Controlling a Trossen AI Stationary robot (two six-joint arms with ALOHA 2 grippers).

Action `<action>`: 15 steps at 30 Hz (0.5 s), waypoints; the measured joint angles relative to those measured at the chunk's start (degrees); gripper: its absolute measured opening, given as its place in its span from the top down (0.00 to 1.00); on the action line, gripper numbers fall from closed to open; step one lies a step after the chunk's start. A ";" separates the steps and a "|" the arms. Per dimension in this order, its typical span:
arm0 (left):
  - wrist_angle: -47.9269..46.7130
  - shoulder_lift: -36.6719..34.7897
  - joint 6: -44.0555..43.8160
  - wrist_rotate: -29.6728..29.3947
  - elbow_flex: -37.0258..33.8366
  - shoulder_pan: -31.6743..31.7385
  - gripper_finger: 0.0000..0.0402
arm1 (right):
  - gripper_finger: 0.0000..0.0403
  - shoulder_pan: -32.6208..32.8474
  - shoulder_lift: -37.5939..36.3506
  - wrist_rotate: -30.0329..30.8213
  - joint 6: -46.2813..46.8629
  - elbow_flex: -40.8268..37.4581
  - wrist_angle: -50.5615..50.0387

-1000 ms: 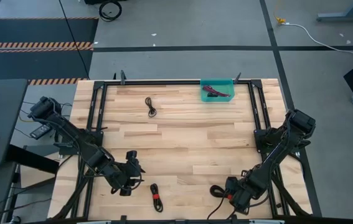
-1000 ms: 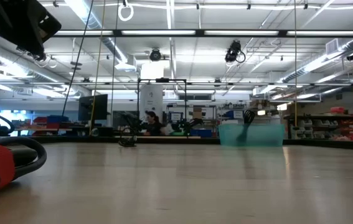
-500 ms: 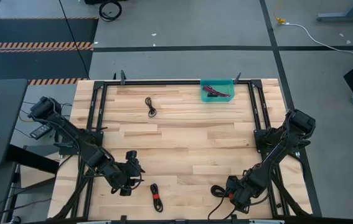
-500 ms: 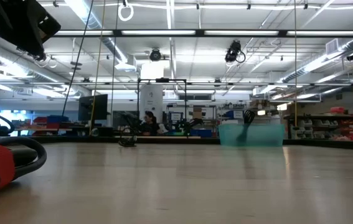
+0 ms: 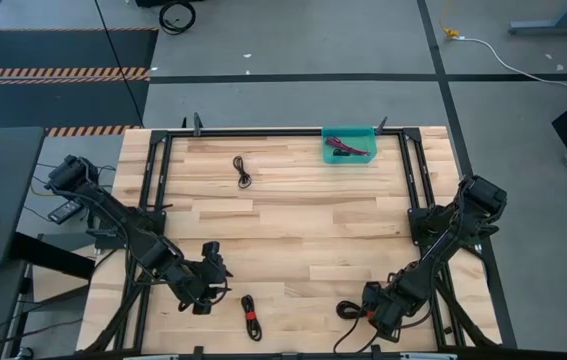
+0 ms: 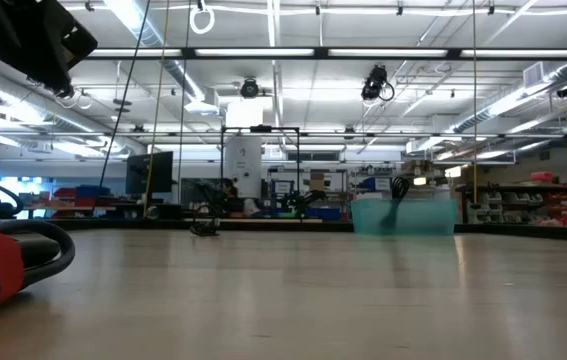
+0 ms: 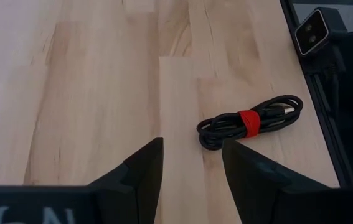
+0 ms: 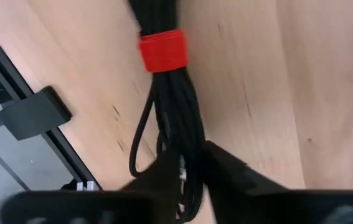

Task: Pick and place USB-C Cables
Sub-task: Put the bottom right black usb cable into the bin

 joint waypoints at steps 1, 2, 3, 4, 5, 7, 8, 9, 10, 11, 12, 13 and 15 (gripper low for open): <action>0.00 0.00 -0.02 -0.35 0.00 0.00 0.57 | 0.87 -0.11 -0.01 0.00 -0.53 0.00 -0.01; 0.01 0.00 0.00 -0.78 0.00 0.00 0.57 | 0.92 -0.36 -0.08 0.18 -1.14 0.00 -0.02; 0.00 0.00 0.00 -1.16 0.00 0.00 0.57 | 0.95 -0.59 -0.09 0.47 -1.68 0.00 -0.03; 0.02 0.00 0.02 -1.45 0.00 0.00 0.57 | 0.96 -0.92 -0.09 0.71 -2.03 0.00 -0.04; 0.02 0.00 0.00 -1.64 0.00 0.00 0.57 | 0.95 -1.28 -0.09 1.03 -2.25 0.00 -0.05; 0.02 -0.01 0.02 -1.95 0.00 0.00 0.57 | 0.93 -2.21 -0.11 2.05 -2.99 0.02 -0.13; 0.02 0.00 0.02 -2.04 0.00 0.00 0.57 | 0.92 -2.65 -0.12 2.78 -3.57 0.02 -0.19; 0.02 0.00 0.05 -2.04 0.00 0.00 0.57 | 0.92 -3.11 -0.13 3.31 -4.34 0.04 -0.22; 0.02 0.00 0.26 -2.04 0.00 0.00 0.57 | 0.93 -3.58 -0.13 3.75 -5.10 0.05 -0.22; 0.02 0.00 0.44 -2.05 0.00 0.00 0.57 | 0.94 -4.08 -0.13 4.12 -5.90 0.07 -0.22; 0.02 0.00 0.46 -2.20 0.00 0.00 0.57 | 0.95 -4.58 -0.14 4.59 -6.56 0.07 -0.21; 0.02 0.00 0.46 -2.47 0.00 0.00 0.57 | 0.96 -5.07 -0.16 5.31 -7.26 0.09 -0.20; 0.02 0.00 0.48 -2.88 0.00 0.02 0.57 | 0.96 -6.02 -0.17 6.67 -8.85 0.11 -0.18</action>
